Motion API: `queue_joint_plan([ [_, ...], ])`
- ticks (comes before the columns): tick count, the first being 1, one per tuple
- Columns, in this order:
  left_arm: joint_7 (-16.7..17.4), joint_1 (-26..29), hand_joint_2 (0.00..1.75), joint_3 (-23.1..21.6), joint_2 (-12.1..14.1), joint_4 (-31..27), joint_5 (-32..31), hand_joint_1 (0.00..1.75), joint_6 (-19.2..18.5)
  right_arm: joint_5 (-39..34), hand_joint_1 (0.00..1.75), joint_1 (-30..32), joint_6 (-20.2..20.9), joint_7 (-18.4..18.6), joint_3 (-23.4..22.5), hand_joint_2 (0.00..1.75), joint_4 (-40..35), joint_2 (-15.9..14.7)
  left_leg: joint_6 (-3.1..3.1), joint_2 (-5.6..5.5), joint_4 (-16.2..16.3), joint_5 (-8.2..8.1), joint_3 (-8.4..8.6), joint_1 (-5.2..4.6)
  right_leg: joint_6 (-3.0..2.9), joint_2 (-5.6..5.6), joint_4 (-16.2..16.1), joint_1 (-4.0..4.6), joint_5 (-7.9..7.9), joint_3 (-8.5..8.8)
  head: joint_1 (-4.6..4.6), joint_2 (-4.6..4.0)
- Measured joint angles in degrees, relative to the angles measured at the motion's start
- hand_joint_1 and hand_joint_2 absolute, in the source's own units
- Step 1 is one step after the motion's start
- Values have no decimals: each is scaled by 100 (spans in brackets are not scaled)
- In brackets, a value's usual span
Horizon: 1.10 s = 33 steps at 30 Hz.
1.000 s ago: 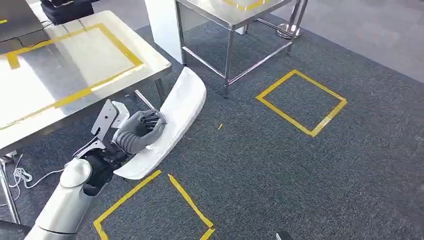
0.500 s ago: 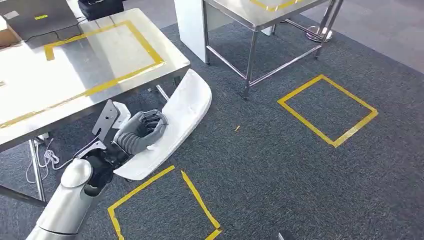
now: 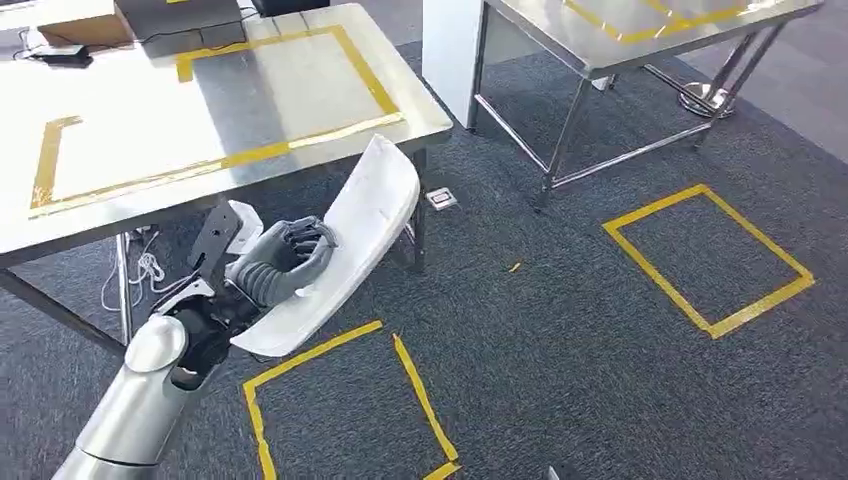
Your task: Take the parts from the cabinet and place them on the table.
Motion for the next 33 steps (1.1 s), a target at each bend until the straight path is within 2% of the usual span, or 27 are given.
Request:
queue_joint_plan([
  [1, 0, 3, 175, -2, -9, 7, 0, 175, 0, 0, 0, 10, 0, 0, 0, 0, 0, 0, 3, -63, 9, 2, -8, -4, 7, 17, 403, 5, -131, -216, 0, 0],
  [2, 4, 6, 175, -4, -13, 31, -2, 175, -9, 0, 0, 17, 0, 4, 0, 0, 0, 0, 3, -130, 23, 2, -17, -9, 4, 22, 648, 9, -157, -364, 0, 0],
  [3, 9, 10, 175, -4, -13, 42, -4, 175, -9, 4, 0, 17, 0, 4, 0, 0, 0, 0, 1, -200, 32, 2, -20, -8, -10, 26, 571, 7, -24, -357, 7, 0],
  [4, 11, 11, 175, -4, -11, 44, -9, 175, -9, 11, 0, 15, 0, 4, 0, 0, 0, 0, -3, -259, 40, 2, -20, -7, -27, 35, 252, 4, 200, -228, 13, 0],
  [5, 9, 8, 175, -4, -13, 41, -9, 175, -11, 13, 0, 13, 0, 4, 0, 0, 0, 0, -9, -321, 48, 3, -18, -6, -47, 65, -241, 1, 465, 1, 18, 0],
  [6, 9, 1, 175, -4, -26, 39, -9, 175, -13, 13, 0, 10, 0, 2, 0, 0, 0, 0, -29, -375, 58, 4, -17, -3, -71, 168, -770, -6, 702, 256, 20, 0],
  [7, 11, -1, 175, -4, -31, 42, -9, 175, -15, 13, 0, 1, -2, 2, 0, 0, 0, 0, -66, -426, 65, 5, -32, 0, -93, 393, -1074, -15, 663, 401, 20, 0],
  [9, 7, -12, 175, -4, -33, 48, -9, 175, -15, 13, 0, 1, -2, 2, 0, 0, 0, 2, -154, -522, 54, 35, -62, -12, -117, 296, -1115, 9, 702, 392, 15, 0],
  [11, 7, -10, 175, -4, -31, 61, -9, 175, -17, 13, 0, 0, -13, 7, 0, 0, 0, 2, -229, -605, 2, 70, -60, -5, -177, 225, -1124, 29, 720, 433, 20, 0],
  [12, 7, -11, 175, -2, -20, 70, -9, 175, -17, 13, 0, -4, -13, 4, 0, 0, 0, 11, -255, -621, 16, 62, -104, -13, -220, 167, -1175, -20, 751, 436, 17, 0],
  [14, 7, -11, 175, -2, -20, 70, -9, 175, -17, 13, 0, -4, -13, 4, 0, 0, 0, 11, -255, -621, 16, 62, -104, -13, -220, 167, -1175, -20, 751, 436, 17, 0],
  [15, 9, -7, 175, -2, -20, 70, -9, 175, -15, 13, 0, -6, -13, 4, 2, 0, 0, 18, -254, -594, 27, 53, -106, -7, -230, 148, -1181, -24, 757, 439, 15, 0],
  [16, 7, -3, 175, 0, -15, 72, -9, 175, -15, 13, 0, -12, -11, 4, 2, 0, 0, 22, -255, -504, 62, 32, -108, -4, -241, 121, -1186, -23, 763, 446, 22, 0],
  [17, 7, -19, 175, 0, -13, 74, -9, 175, -17, 13, 0, -12, -13, 0, 0, 0, 0, 20, -280, -242, 216, -88, -173, -38, -273, 107, -1196, -16, 768, 452, -34, 0],
  [18, 0, -30, 175, 0, -15, 81, -9, 175, -17, 13, 0, -7, -13, 0, 0, 0, 0, 20, -298, -106, 502, -266, -310, -29, -304, 62, -1195, -9, 765, 450, -61, 0],
  [19, 2, -6, 175, -9, -24, 120, -9, 175, -17, 15, 0, 24, -13, 7, 0, 0, 0, 20, -341, 0, 1772, -773, -901, -4, -319, -124, -1186, 8, 753, 439, -57, 0],
  [20, 0, 2, 175, -9, -26, 137, -11, 175, -17, 15, 0, 24, -11, 4, 0, 0, 0, 20, -345, 9, 1796, -714, -906, 0, -322, -172, -1184, 8, 749, 442, -57, 0],
  [21, -7, 1, 175, -9, -24, 153, -11, 175, -20, 15, 0, 18, -7, 2, 0, 0, 0, 22, -340, 24, 1513, -514, -751, 3, -318, -232, -1180, 8, 744, 447, -59, 0],
  [22, -11, -5, 175, -7, -22, 162, -15, 175, -28, 15, 0, 15, 4, 2, 0, 0, 0, 24, -323, 57, 1028, -273, -486, 2, -306, -281, -1172, 8, 731, 456, -59, 0],
  [23, -15, -14, 175, -7, -24, 164, -15, 175, -31, 13, 0, 13, 2, 2, 0, 0, 0, 26, -295, 164, 482, -62, -187, -4, -284, -329, -1163, 9, 716, 470, -57, 0],
  [24, -20, -31, 175, -7, -28, 164, -15, 175, -33, 15, 0, 14, 2, 2, 0, 0, 0, 31, -271, 385, 73, -78, 9, -29, -257, -380, -1154, 18, 697, 482, -55, 0],
  [25, -24, -42, 175, -9, -42, 164, -15, 175, -35, 13, 0, 9, 2, 2, 0, 0, 0, 31, -215, 387, 43, -91, 54, -75, -223, -417, -1134, 62, 677, 472, -52, 0],
  [28, -31, -41, 175, -7, -37, 179, -15, 175, -35, 13, 0, 0, 2, 7, 0, 0, 0, 31, -120, 197, 55, -67, 6, -87, -135, -554, -1176, 55, 688, 508, -55, 0],
  [29, -33, -44, 175, -4, -37, 173, -15, 175, -35, 13, 0, -7, 2, 7, 0, 0, 0, 31, -66, 138, -4, -26, 42, -38, -87, -557, -1159, 52, 655, 503, -55, 0],
  [31, -39, -63, 175, -4, -57, 177, -15, 175, -35, 13, 0, -9, 4, 0, 2, 0, 0, 35, -19, 62, -22, -4, 39, -7, -36, -115, -761, 24, 380, 349, -28, 0],
  [32, -42, -61, 175, -4, -85, 177, -15, 175, -35, 13, 0, -4, 4, 4, 2, 0, 0, 37, -5, 24, -22, 2, 27, -6, -15, -15, -335, 15, 165, 144, -4, 0],
  [33, -39, -53, 175, -7, -96, 186, -15, 175, -37, 13, 0, 8, 4, 9, 2, 0, 0, 35, 2, -16, -18, 2, 14, -11, -4, 17, 162, 15, -41, -104, 0, 0],
])
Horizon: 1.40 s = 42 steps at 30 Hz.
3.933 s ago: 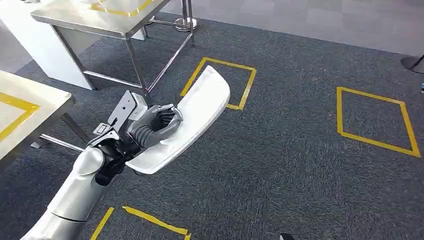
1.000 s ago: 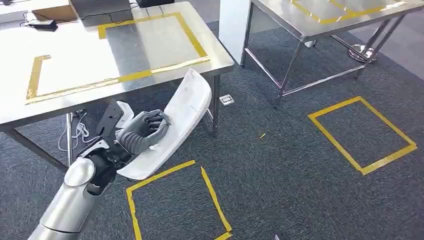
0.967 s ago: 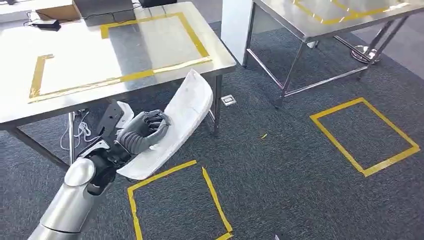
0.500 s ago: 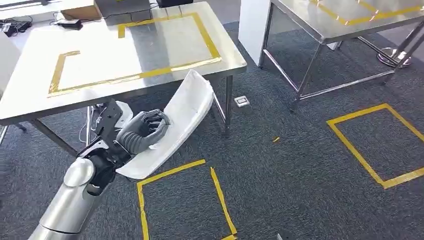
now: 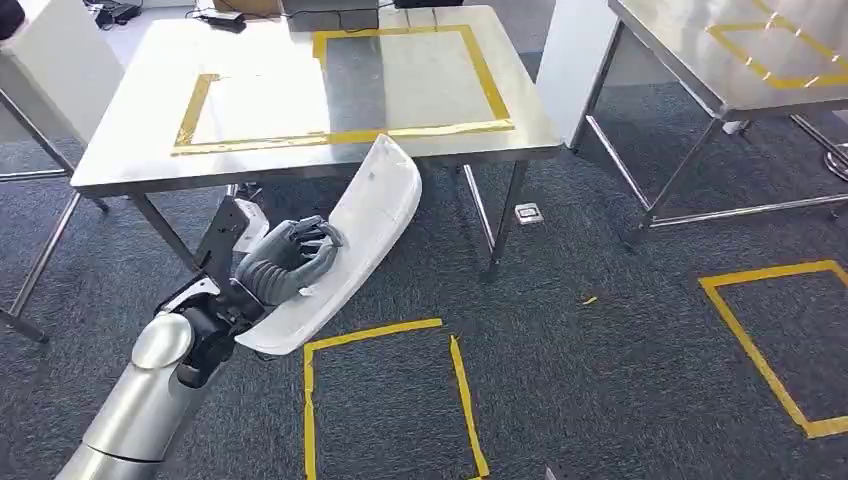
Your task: Take the parts from the cabinet and place them on the table.
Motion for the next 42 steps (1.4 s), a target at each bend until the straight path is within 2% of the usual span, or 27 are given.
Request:
queue_joint_plan([
  [1, 0, 7, 175, 0, -4, 9, 0, 175, 0, -2, 0, 11, 0, 11, 0, 0, 0, 0, 1, -45, 12, 1, -12, -3, 2, 8, 365, 4, -106, -197, 6, 0],
  [2, 2, 16, 175, 0, -4, 24, -2, 175, 0, -17, 0, 18, 15, 20, 0, 0, 0, 0, 0, -87, 30, 0, -20, -3, -6, 10, 490, 3, -65, -290, 7, 0],
  [3, 4, 25, 175, 0, -4, 31, -4, 175, -2, -35, 0, 19, 35, 22, 0, 0, 0, 0, -2, -120, 47, -6, -20, -2, -14, 10, 306, -1, 113, -229, 9, 0],
  [5, 2, 23, 175, 0, -9, 29, -18, 175, -2, -70, 0, 13, 50, 26, 0, 0, 0, 0, -30, -174, 79, -25, -20, 6, -30, 15, -628, -11, 644, 192, 13, 0],
  [6, 2, 22, 175, 0, -11, 26, -24, 175, -2, -88, 0, 11, 55, 13, 0, 0, 0, 0, -54, -192, 97, -39, -24, 6, -40, 56, -1174, -21, 826, 440, 15, 0],
  [7, -2, 22, 175, 0, -9, 26, -37, 175, 0, -103, 0, -1, 68, 0, 0, 0, 0, 2, -102, -207, 105, -39, -45, -28, -46, 107, -1244, 1, 728, 467, 17, 0],
  [8, 0, 28, 175, 0, -11, 26, -44, 175, 0, -103, 0, -4, 70, -11, 0, 0, 0, 4, -129, -225, 107, -37, -55, -28, -81, 89, -1275, -1, 768, 457, 13, 0],
  [9, -2, 29, 175, 0, -9, 24, -50, 175, 0, -103, 0, -1, 70, -7, -2, 0, 0, 15, -58, -214, 108, -66, -57, -49, -63, 80, -1297, -11, 782, 479, 9, 0],
  [10, -4, 30, 175, 0, -9, 24, -50, 175, 0, -103, 0, 8, 83, -9, -2, 0, 0, 15, -47, -208, 94, -27, -51, -49, -82, 82, -1296, 0, 795, 479, 9, 0],
  [11, -2, 32, 175, 0, -9, 22, -50, 175, 4, -103, 0, 8, 103, -9, -2, 0, 0, 15, -76, -207, 68, -10, -38, -45, -99, 85, -1296, 4, 804, 476, 13, 0],
  [16, -4, 30, 175, 0, -9, 20, -50, 175, 7, -103, 0, 6, 127, -15, -4, 0, 0, 15, -134, -202, -9, 21, 1, -44, -151, 89, -1295, 6, 804, 473, 11, 0],
  [19, -9, 35, 175, 2, -9, 9, -50, 175, 9, -103, 0, 4, 125, 17, -7, 0, 0, 15, -188, -203, -21, 28, 3, -39, -164, 88, -1293, 11, 804, 470, 11, 0],
  [21, -18, 45, 175, 2, -9, -11, -50, 175, 9, -103, 0, 4, 123, 15, -7, 0, 0, 15, -202, -203, -21, 30, 2, -35, -164, 88, -1292, 16, 804, 470, 13, 0],
  [31, -101, 84, 175, 28, -35, -79, -61, 175, 31, -103, 0, 3, 88, 15, -7, 0, 0, 17, -198, -204, -10, 27, -9, -40, -161, 88, -1297, 2, 805, 471, 13, 0],
  [38, -184, 106, 175, 101, -44, -120, -101, 175, 77, -103, 0, 2, 68, -11, -9, 0, 0, 31, -90, -200, 49, -36, -42, -79, -79, 83, -1344, -30, 806, 489, 13, 0],
  [40, -195, 120, 175, 125, -46, -138, -101, 175, 109, -103, 0, 18, 57, -28, -9, 0, 0, 39, -24, -198, -58, -14, -22, -61, -14, 86, -1262, -8, 973, 505, 20, 0],
  [41, -201, 125, 175, 131, -61, -151, -101, 175, 109, -101, 0, 17, 50, -28, -11, 0, 0, 37, 5, -199, -120, -10, 93, -28, -6, 83, -1240, -12, 928, 499, 7, 0],
  [42, -210, 124, 175, 140, -61, -164, -101, 175, 109, -103, 0, 7, 53, -35, -11, 0, 0, 37, 29, -200, -133, -9, 130, -16, 14, 74, -1134, -24, 815, 479, 22, 0],
])
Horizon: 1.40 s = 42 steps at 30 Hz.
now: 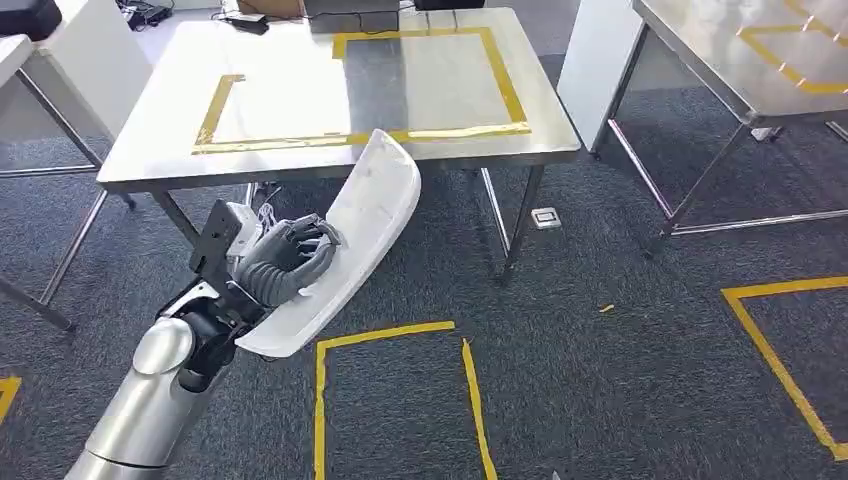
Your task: Take the parts from the cabinet and place them on the table.
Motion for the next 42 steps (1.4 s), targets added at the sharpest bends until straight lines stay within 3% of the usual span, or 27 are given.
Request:
queue_joint_plan([
  [3, -4, 47, 175, 7, -33, -15, 0, 175, 4, 0, 0, -15, 4, -11, -2, 0, 0, 2, 10, 7, 23, -11, -9, 11, 55, -3, 1139, -15, -647, -587, 15, 0],
  [4, -4, 81, 175, 7, -35, -15, 0, 175, 4, 0, 0, -7, 2, -11, -2, 0, 0, 2, 1, 8, 33, -23, -8, 13, 73, -4, 1452, -20, -753, -763, 13, 0],
  [5, -4, 115, 175, 7, -37, -15, 0, 175, 4, 0, 0, 2, 0, -13, -7, 0, 0, 2, -21, 5, 46, -41, -2, 25, 101, -4, 1504, -36, -717, -825, 15, 0],
  [6, -4, 140, 175, 7, -37, -17, 0, 175, 4, 0, 0, 5, -2, -15, -11, 0, 0, 0, -49, -1, 68, -64, 6, 42, 119, -5, 1268, -54, -547, -742, 13, 0],
  [8, -4, 147, 175, 7, -44, -37, 0, 175, 4, 0, 0, 4, -2, -20, -31, 0, 0, -4, -133, -21, 161, -145, 21, 109, 137, -4, 242, -96, -2, -261, 15, 0],
  [9, -7, 147, 175, 9, -46, -48, 0, 175, 7, 0, 0, 4, 0, -20, -33, 0, 0, -2, -194, -20, 214, -196, 8, 112, 171, 18, -139, -123, 97, -120, 26, 0],
  [10, -13, 151, 175, 13, -46, -52, 0, 175, 7, 0, 0, 1, 7, -22, -33, 0, 2, 18, -241, -33, 233, -220, 4, 98, 113, 57, -119, -65, -91, -194, 55, 0],
  [11, -11, 157, 175, 20, -52, -59, 0, 175, 11, 0, 0, -11, 7, -33, -35, 0, 2, 15, -282, -38, 208, -237, -8, 87, -8, 40, -89, -54, -116, -177, 46, 0],
  [14, -13, 165, 175, 79, -57, -63, 0, 175, 20, 2, 0, 10, 13, -35, -37, 0, 2, 18, -389, -32, 236, -249, 72, 97, -183, 21, -91, -60, -36, -80, 52, 0],
  [15, -15, 164, 175, 101, -57, -70, 0, 175, 31, 4, 0, 13, 13, -39, -37, 0, 2, 17, -399, 90, 375, -255, 2, 100, -231, 11, -111, -61, -66, -14, 50, 0],
  [18, -13, 171, 175, 109, -57, -79, -2, 175, 33, 13, 0, 15, 13, -48, -39, 0, 2, 13, -433, 217, 1499, -629, -687, 91, -305, -25, -112, -27, -187, 116, 22, 0],
  [20, -11, 210, 175, 111, -57, -79, -2, 175, 33, 17, 0, 21, 15, -44, -39, 0, 2, 13, -408, 224, 1957, -837, -1085, 87, -325, -36, -112, -1, -289, 224, 22, 0],
  [21, -9, 218, 175, 114, -50, -79, -4, 175, 33, 17, 0, 30, 26, -41, -39, 0, 2, 13, -374, 224, 1813, -755, -1089, 80, -327, -36, -112, 10, -347, 300, 20, 0],
  [23, -7, 218, 175, 136, -46, -81, -4, 175, 33, 20, 0, 37, 44, -42, -42, 0, 2, 13, -263, 228, 1009, -271, -845, 32, -318, -39, -117, 39, -475, 481, 22, 0],
  [25, -7, 225, 175, 151, -35, -76, -7, 175, 33, 20, 0, 52, 59, -41, -42, 0, 11, 42, -106, 278, 281, 445, -682, -69, -290, -50, -113, 48, -600, 584, 28, 0],
  [26, 2, 230, 175, 155, -31, -79, -17, 175, 33, 17, 0, 32, 61, -44, -42, 0, 9, 39, -124, 264, 262, 253, -651, -89, -232, -25, -158, 53, -647, 623, 30, 0],
  [27, 2, 236, 175, 155, -35, -100, -22, 175, 33, 20, 0, 20, 66, -35, -42, 0, 9, 37, -103, 254, 251, 278, -566, -99, -199, -42, -234, 48, -667, 650, 28, 0],
  [29, -4, 223, 175, 162, -28, -116, -20, 175, 33, 22, 0, 33, 66, -37, -42, 0, 9, 37, -46, 210, 155, 264, -423, -83, -119, -45, -87, 57, -498, 709, 33, 0],
  [31, -4, 210, 175, 173, -35, -133, -17, 175, 33, 20, 0, 16, 66, -50, -42, 0, 7, 35, 24, 201, 64, 188, -258, -48, -99, -31, 690, 39, -231, 234, 33, 0],
  [32, -4, 205, 175, 173, -50, -133, -17, 175, 33, 20, 0, 10, 68, -50, -42, 0, 7, 35, 47, 197, 61, 136, -208, -40, -89, -31, 1051, 40, -293, -46, 46, 0],
  [35, 4, 227, 175, 173, -70, -129, -17, 175, 31, 20, 0, 29, 66, -48, -42, 0, 7, 31, 56, 151, 67, -65, 1, -37, -3, -33, 1494, 26, -1046, -661, 41, 0],
  [36, 7, 233, 175, 175, -72, -127, -17, 175, 31, 20, 0, 40, 66, -48, -42, 0, 7, 26, 45, 132, 71, -145, 96, -34, 18, -33, 1371, 18, -1129, -732, 39, 0],
  [37, 13, 239, 175, 175, -74, -127, -18, 175, 31, 20, 0, 45, 66, -48, -42, 0, 7, 22, 33, 124, 77, -219, 190, -30, 30, -33, 1107, 11, -1028, -715, 41, 0],
  [38, 13, 238, 175, 175, -77, -127, -17, 175, 31, 22, 0, 46, 66, -48, -42, 0, 7, 20, 13, 117, 87, -297, 285, -21, 31, -33, 723, 6, -758, -644, 39, 0],
  [39, 15, 236, 175, 175, -81, -127, -18, 175, 31, 20, 0, 49, 55, -48, -42, 0, 7, 17, -18, 116, 100, -382, 374, -15, 44, -34, 279, 1, -333, -541, 41, 0],
  [40, 24, 230, 175, 175, -79, -116, -17, 175, 31, 20, 0, 60, 50, -48, -42, 0, 11, 20, -54, 112, 114, -471, 369, -34, 49, -38, -151, -10, 317, -491, 48, 0],
  [42, 46, 218, 175, 177, -83, -105, -9, 175, 13, 26, 0, 44, 46, -33, -42, 0, 11, 20, -131, 90, 110, -599, 444, -57, -125, -48, -166, 41, 306, -429, 44, 0],
])
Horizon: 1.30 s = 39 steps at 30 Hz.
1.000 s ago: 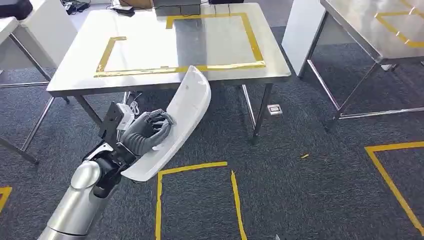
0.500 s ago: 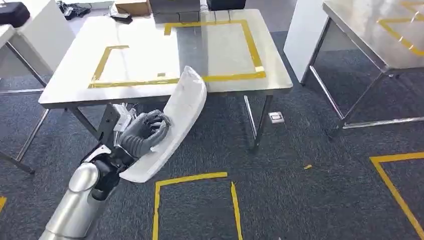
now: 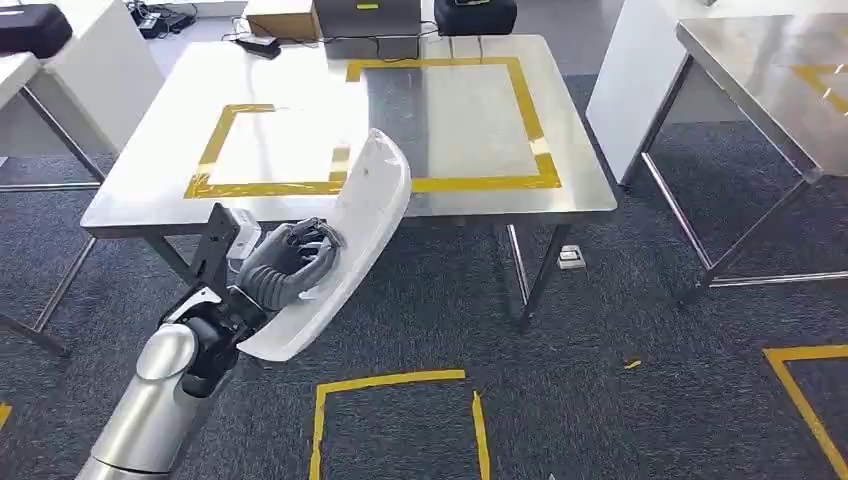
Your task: Take the parts from the cabinet and place them on the table.
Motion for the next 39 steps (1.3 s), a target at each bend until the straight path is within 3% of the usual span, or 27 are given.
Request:
queue_joint_plan([
  [2, -13, -16, 175, 7, 2, -4, 9, 175, -2, 4, 0, 7, -18, 0, 0, 0, 0, 4, -65, 0, 40, 52, 94, -4, -99, -2, -27, -15, -15, 46, 2, 0],
  [4, -9, -37, 175, 11, 2, -4, 11, 175, -2, 7, 0, 3, -18, -2, 0, 0, 0, 11, -116, 78, 491, 170, -149, 15, -181, 12, -54, -38, -67, 190, -11, 0],
  [5, -7, -47, 175, 11, 2, 0, 11, 175, -2, 9, 0, 4, -26, -2, -2, 0, 0, 9, -142, 106, 909, 173, -415, 24, -204, 10, -62, -38, -118, 246, -28, 0],
  [6, -4, -39, 175, 11, 2, 4, 13, 175, 0, 11, 0, 5, -28, -2, -2, 0, 0, 9, -169, 114, 1302, 32, -701, 39, -206, 10, -63, -36, -178, 308, -28, 0],
  [8, -2, -9, 175, 11, 2, 24, 13, 175, -2, 9, 0, 7, -33, -4, -2, 0, 0, 9, -188, 121, 1717, -481, -1134, 50, -208, 14, -63, -36, -312, 453, -28, 0],
  [9, 0, -4, 175, 11, 2, 28, 13, 175, 0, 9, 0, 12, -33, -4, -2, 0, 0, 9, -199, 127, 1674, -617, -1219, 53, -205, 18, -63, -36, -379, 541, -28, 0],
  [10, -2, -1, 175, 11, 2, 31, 13, 175, -2, 9, 0, 18, -33, -4, -2, 0, 0, 11, -185, 134, 1486, -579, -1225, 54, -198, 21, -63, -36, -451, 640, -26, 0],
  [11, 0, -2, 175, 11, 2, 31, 13, 175, 0, 9, 0, 17, -33, -2, -2, 0, 0, 11, -156, 136, 1136, -354, -1161, 52, -190, 22, -63, -36, -532, 747, -28, 0],
  [12, -2, -2, 175, 11, 2, 28, 13, 175, 0, 9, 0, 13, -33, -4, -2, 0, 0, 11, -116, 139, 655, 74, -1049, 50, -179, 21, -64, -35, -618, 863, -28, 0],
  [13, -2, -1, 175, 11, 4, 35, 13, 175, 0, 9, 0, 19, -33, -4, -2, 0, 0, 11, -65, 169, 219, 663, -970, 41, -158, 18, -79, -35, -690, 879, -28, 0],
  [14, -9, -3, 175, 11, 9, 53, 13, 175, 0, 9, 0, 5, -33, -4, -2, 0, 4, 11, -51, 181, 42, 906, -1003, 4, -119, 28, -21, -9, -756, 968, -39, 0],
  [16, 2, 7, 175, 9, 0, 46, 11, 175, 0, 9, 0, -2, -33, -9, -4, 0, 4, 13, 5, 161, 53, 849, -917, -7, -31, 30, -86, -10, -815, 1056, -28, 0],
  [18, -7, -14, 175, 11, -2, 39, 13, 175, 2, 9, 0, 1, -28, -18, -4, 0, 4, 13, 88, 136, 3, 846, -786, 5, 28, 30, 26, -8, -714, 1053, -24, 0],
  [20, -4, -38, 175, 15, -11, 35, 13, 175, 2, 11, 0, -18, -28, -20, -4, 0, 4, 13, 174, 131, -40, 767, -672, 25, 57, 31, 636, -32, -701, 698, -13, 0],
  [22, -2, -32, 175, 15, -31, 44, 13, 175, 2, 11, 0, -32, -20, -17, -2, 0, 4, 13, 201, 116, -39, 668, -599, 16, 87, 29, 1351, -34, -1068, 146, -9, 0],
  [23, -2, -29, 175, 15, -31, 57, 13, 175, 2, 11, 0, -29, -28, -17, -2, 0, 4, 13, 205, 103, -34, 620, -553, 9, 102, 29, 1557, -30, -1282, -63, -11, 0],
  [24, -2, -26, 175, 15, -31, 70, 13, 175, 2, 11, 0, -21, -35, -17, -2, 0, 4, 13, 203, 87, -26, 561, -495, 5, 108, 29, 1596, -30, -1380, -199, -6, 0],
  [25, 0, -24, 175, 15, -31, 77, 13, 175, 2, 13, 0, -14, -37, -18, -4, 0, 4, 11, 197, 70, -16, 506, -433, 3, 107, 29, 1458, -29, -1330, -225, -9, 0],
  [26, -2, -21, 175, 15, -31, 76, 13, 175, 2, 13, 0, -10, -42, -17, -4, 0, 4, 11, 185, 59, 1, 429, -346, 3, 92, 29, 1074, -25, -1069, -155, -7, 0],
  [28, -2, -20, 175, 15, -37, 79, 13, 175, 2, 17, 0, -6, -44, -17, -4, 0, 4, 11, 151, 60, 18, 285, -210, 3, 18, 29, 120, -7, -215, 91, -7, 0],
  [29, -4, -22, 175, 15, -37, 96, 13, 175, 2, 20, 0, 6, -42, -15, -4, 0, 4, 11, 118, 49, 62, 226, -143, -17, -4, 37, -15, 26, -20, 80, -15, 0],
  [30, -4, -22, 175, 15, -39, 103, 13, 175, 2, 20, 0, -4, -37, -9, -2, 0, 4, 11, 82, 34, 32, 206, -178, -18, -23, 30, -50, 41, -135, 99, -9, 0],
  [33, -2, -19, 175, 15, -37, 103, 11, 175, 2, 22, 0, 4, -39, -2, -4, 0, 4, 17, -23, 35, 73, 244, -140, -29, -126, 39, -92, 21, -64, 213, -13, 0],
  [34, -2, -13, 175, 17, -37, 101, 11, 175, 4, 22, 0, 1, -39, -2, -4, 0, 4, 24, -44, 62, 260, 257, -251, -19, -156, 33, -135, -7, -82, 275, -13, 0],
  [36, -7, -33, 175, 20, -37, 105, 11, 175, 4, 22, 0, -3, -44, -9, -4, 0, 4, 20, -122, 97, 967, 142, -668, 3, -216, 31, -146, -13, -150, 362, -52, 0],
  [38, -2, 1, 175, 20, -35, 114, 11, 175, 4, 26, 0, -4, -44, -13, -4, 0, 4, 17, -182, 115, 1674, -298, -1165, 48, -222, 31, -146, -13, -230, 439, -52, 0],
  [39, -2, 22, 175, 20, -28, 118, 11, 175, 9, 28, 0, 2, -44, -15, -4, 0, 4, 20, -193, 123, 1830, -407, -1318, 62, -215, 32, -144, -16, -264, 489, -57, 0],
])
